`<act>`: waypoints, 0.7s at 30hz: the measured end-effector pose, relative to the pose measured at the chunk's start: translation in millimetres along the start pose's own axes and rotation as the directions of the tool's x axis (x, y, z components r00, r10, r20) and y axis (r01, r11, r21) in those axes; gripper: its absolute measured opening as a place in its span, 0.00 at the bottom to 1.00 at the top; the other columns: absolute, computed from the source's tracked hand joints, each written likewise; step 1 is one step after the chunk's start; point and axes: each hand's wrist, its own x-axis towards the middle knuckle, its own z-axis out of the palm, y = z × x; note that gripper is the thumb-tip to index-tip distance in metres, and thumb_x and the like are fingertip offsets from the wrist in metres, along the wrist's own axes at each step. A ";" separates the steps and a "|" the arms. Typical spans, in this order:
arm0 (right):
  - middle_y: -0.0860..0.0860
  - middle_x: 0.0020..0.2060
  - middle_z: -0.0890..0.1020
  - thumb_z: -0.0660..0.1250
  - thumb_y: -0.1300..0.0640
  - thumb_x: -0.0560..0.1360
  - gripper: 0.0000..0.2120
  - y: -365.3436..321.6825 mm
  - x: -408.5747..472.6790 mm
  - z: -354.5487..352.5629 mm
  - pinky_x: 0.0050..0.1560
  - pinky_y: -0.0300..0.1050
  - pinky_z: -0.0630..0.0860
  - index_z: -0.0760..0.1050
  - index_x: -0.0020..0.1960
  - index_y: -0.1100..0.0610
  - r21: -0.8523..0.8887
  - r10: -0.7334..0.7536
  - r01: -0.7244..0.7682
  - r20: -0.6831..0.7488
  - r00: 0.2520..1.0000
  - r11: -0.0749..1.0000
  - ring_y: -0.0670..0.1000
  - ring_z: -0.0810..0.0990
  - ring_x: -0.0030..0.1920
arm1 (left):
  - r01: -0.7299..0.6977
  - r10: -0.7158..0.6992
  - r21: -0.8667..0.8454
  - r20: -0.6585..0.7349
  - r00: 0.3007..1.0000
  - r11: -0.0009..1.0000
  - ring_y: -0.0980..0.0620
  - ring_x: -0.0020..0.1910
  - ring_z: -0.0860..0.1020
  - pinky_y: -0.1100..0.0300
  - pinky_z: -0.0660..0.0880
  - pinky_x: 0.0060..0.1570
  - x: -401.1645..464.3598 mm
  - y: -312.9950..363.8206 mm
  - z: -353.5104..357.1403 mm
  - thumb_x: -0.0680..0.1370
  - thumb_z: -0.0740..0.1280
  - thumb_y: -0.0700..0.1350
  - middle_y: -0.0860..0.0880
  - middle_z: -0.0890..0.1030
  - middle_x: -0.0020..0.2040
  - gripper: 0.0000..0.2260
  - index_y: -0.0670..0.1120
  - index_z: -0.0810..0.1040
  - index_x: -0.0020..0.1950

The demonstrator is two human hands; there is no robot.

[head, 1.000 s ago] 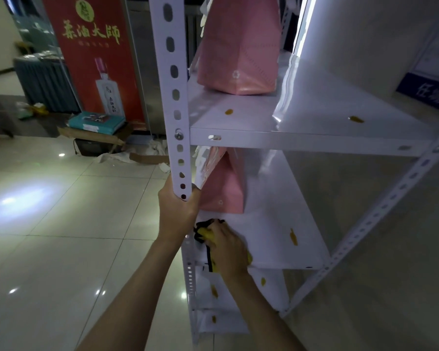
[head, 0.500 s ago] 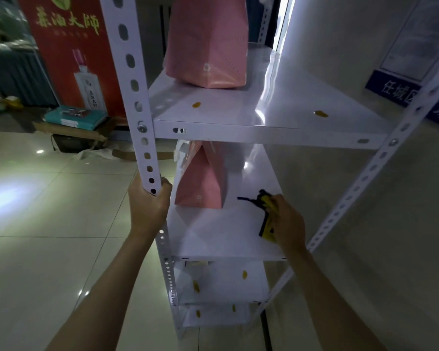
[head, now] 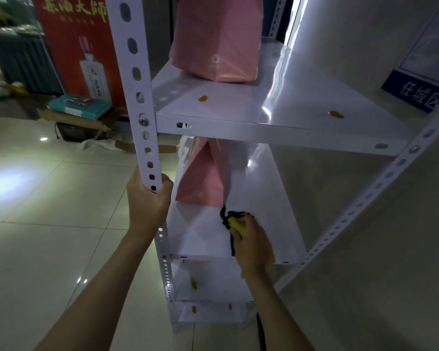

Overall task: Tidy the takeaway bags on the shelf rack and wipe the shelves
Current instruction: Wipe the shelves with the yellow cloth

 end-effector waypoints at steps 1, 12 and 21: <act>0.41 0.57 0.82 0.72 0.53 0.77 0.13 0.0 -2.0 1.4 0.49 0.47 0.80 0.77 0.61 0.46 0.012 -0.025 0.025 0.022 0.999 1.000 0.45 0.80 0.53 | 0.000 0.000 0.006 -0.002 1.000 1.000 0.37 0.29 0.66 0.45 0.67 0.27 0.1 -0.2 -0.1 0.75 0.63 0.47 0.37 0.67 0.31 0.16 0.35 0.65 0.38; 0.43 0.55 0.81 0.63 0.43 0.81 0.14 77.3 44.6 -47.9 0.51 0.46 0.79 0.74 0.65 0.45 -0.019 0.227 -0.226 0.059 0.972 0.974 0.48 0.81 0.52 | 0.000 0.000 -0.008 0.007 1.000 1.000 0.42 0.27 0.66 0.48 0.66 0.27 -2.2 9.3 -0.8 0.74 0.62 0.49 0.39 0.68 0.30 0.16 0.36 0.66 0.36; 0.46 0.57 0.84 0.70 0.52 0.77 0.19 22.8 2.1 8.4 0.53 0.51 0.82 0.73 0.67 0.45 -0.002 0.088 -0.088 0.008 0.996 0.996 0.51 0.84 0.54 | -0.043 0.042 -0.016 -0.073 0.996 0.999 0.57 0.24 0.64 0.69 0.61 0.25 -4.4 17.9 3.9 0.74 0.62 0.46 0.54 0.65 0.28 0.10 0.55 0.62 0.36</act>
